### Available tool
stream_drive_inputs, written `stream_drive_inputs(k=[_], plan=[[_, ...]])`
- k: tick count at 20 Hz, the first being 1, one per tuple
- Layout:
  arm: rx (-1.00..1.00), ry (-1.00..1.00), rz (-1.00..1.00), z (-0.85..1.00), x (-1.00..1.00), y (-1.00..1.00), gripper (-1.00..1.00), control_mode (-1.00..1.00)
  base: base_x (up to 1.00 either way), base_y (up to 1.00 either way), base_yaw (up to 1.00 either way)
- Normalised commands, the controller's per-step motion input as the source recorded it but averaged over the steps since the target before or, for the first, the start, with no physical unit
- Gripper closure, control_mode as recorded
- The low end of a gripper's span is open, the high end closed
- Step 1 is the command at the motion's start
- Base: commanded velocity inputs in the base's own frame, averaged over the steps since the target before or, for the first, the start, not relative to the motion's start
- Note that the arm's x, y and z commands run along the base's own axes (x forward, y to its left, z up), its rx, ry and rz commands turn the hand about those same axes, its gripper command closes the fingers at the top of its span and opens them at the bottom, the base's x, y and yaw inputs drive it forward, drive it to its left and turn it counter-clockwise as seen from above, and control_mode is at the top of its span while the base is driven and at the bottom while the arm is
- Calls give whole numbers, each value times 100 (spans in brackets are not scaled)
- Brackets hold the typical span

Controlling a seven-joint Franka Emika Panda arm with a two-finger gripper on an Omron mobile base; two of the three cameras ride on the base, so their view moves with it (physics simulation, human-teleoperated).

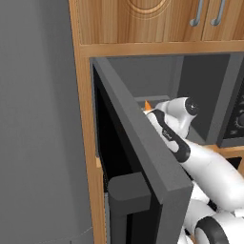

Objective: Pick the carrot from the counter and place it in the microwave.

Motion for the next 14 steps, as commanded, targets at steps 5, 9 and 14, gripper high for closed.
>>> stream_drive_inputs(k=[5,9,14], plan=[[-9,20,0,-19,63,6,100,-100,0,0,0],[-9,5,0,-15,61,0,100,-100,0,0,0],[-9,3,0,-29,14,-2,100,-100,0,0,0]])
